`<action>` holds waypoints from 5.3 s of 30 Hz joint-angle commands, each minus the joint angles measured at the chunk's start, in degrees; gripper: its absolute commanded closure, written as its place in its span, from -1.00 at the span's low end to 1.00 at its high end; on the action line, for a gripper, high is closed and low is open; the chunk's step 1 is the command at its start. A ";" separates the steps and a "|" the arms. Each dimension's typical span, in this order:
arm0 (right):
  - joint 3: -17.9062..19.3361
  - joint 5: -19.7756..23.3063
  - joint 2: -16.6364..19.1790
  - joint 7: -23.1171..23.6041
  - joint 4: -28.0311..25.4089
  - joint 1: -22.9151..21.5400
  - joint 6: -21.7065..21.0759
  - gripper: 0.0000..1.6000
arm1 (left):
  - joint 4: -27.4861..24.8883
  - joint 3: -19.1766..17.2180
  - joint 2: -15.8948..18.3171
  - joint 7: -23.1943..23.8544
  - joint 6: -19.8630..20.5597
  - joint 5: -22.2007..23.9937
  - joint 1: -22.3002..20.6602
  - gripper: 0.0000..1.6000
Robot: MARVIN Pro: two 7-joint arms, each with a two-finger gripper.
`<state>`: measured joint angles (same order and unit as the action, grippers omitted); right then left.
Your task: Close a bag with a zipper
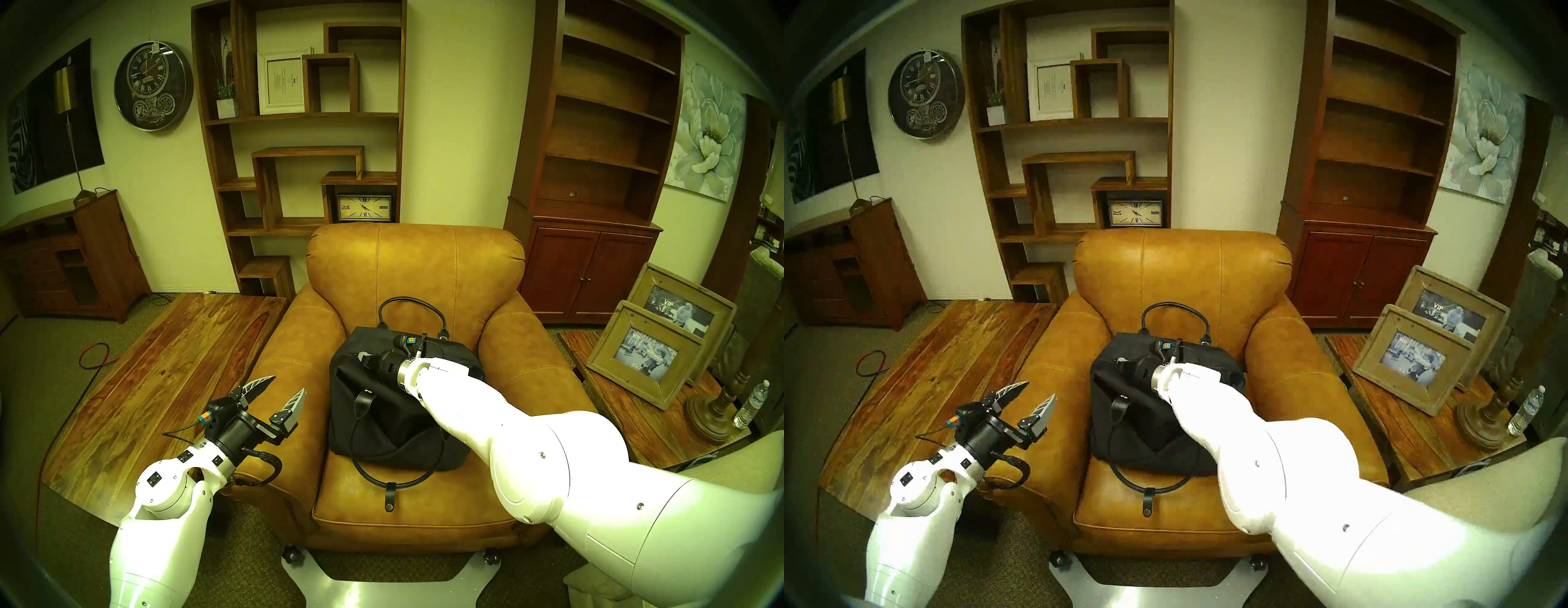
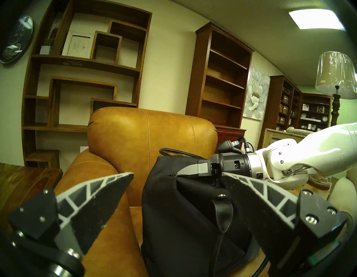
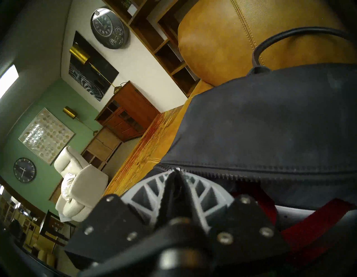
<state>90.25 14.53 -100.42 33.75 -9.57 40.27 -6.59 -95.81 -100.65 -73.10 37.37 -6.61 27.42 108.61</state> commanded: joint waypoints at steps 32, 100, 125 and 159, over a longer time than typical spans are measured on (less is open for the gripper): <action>-0.01 -0.44 -1.30 1.32 0.48 -1.00 1.43 0.48 | -1.51 -0.22 -0.21 -0.04 0.22 0.05 -0.08 -1.00; -4.51 -10.26 4.24 0.63 -29.48 12.96 -11.77 1.00 | 2.90 3.18 0.30 -0.54 0.40 -3.17 -7.18 -1.00; -5.14 -10.36 3.19 -3.07 -40.94 19.86 -15.47 1.00 | 16.44 12.72 0.07 -7.81 4.42 -13.49 -22.64 -1.00; -6.08 -10.21 2.72 -7.57 -47.74 23.16 -19.61 1.00 | 44.50 19.88 -5.30 -8.86 -1.15 -24.22 -41.66 0.55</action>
<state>84.53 4.29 -97.25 25.93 -55.17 63.42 -26.18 -54.83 -80.44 -77.44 27.75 -4.29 3.41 72.52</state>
